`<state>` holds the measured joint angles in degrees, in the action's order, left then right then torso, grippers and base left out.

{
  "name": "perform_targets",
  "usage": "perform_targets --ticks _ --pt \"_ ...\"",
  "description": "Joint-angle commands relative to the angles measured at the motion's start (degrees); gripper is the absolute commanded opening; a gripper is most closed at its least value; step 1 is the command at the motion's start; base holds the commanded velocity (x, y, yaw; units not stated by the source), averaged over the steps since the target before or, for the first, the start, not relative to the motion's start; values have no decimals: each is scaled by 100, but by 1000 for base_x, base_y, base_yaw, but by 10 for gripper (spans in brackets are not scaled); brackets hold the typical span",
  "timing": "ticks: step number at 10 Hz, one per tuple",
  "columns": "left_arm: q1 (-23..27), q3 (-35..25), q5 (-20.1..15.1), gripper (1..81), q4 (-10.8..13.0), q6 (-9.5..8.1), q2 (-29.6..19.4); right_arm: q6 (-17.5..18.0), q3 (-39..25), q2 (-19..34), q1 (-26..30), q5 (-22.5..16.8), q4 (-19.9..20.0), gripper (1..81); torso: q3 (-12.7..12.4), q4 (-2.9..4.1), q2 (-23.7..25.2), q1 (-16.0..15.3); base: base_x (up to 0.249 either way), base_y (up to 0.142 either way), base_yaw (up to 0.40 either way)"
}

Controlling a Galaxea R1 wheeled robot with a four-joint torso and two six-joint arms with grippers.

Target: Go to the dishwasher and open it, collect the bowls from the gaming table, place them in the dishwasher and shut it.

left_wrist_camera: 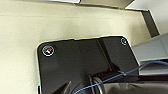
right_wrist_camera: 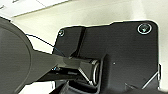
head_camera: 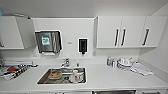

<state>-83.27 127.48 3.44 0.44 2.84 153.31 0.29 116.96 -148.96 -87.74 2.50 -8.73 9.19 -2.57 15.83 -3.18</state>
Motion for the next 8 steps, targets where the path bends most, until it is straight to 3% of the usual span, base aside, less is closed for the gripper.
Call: perform_targets --ticks 1,3,5,7,8 --pt "333 -703 6 811 18 15 -631 23 -1359 1277 479 -224 55 811 526 0 545 -354 0 0 0" --pt "333 -1415 43 811 26 32 -1081 154 -1632 1593 630 -241 100 811 773 0 859 -546 0 0 0" --pt "333 -1664 43 811 26 32 -1285 226 -1888 1867 752 -232 117 811 1170 0 1279 -817 0 0 0" --pt "333 -1856 52 811 26 41 -1476 322 -2168 2121 893 -198 117 811 983 0 1651 -1057 0 0 0" --pt "350 -2095 61 811 35 41 -1680 322 -2319 2218 972 -206 117 811 1047 0 1797 -1156 0 0 0"
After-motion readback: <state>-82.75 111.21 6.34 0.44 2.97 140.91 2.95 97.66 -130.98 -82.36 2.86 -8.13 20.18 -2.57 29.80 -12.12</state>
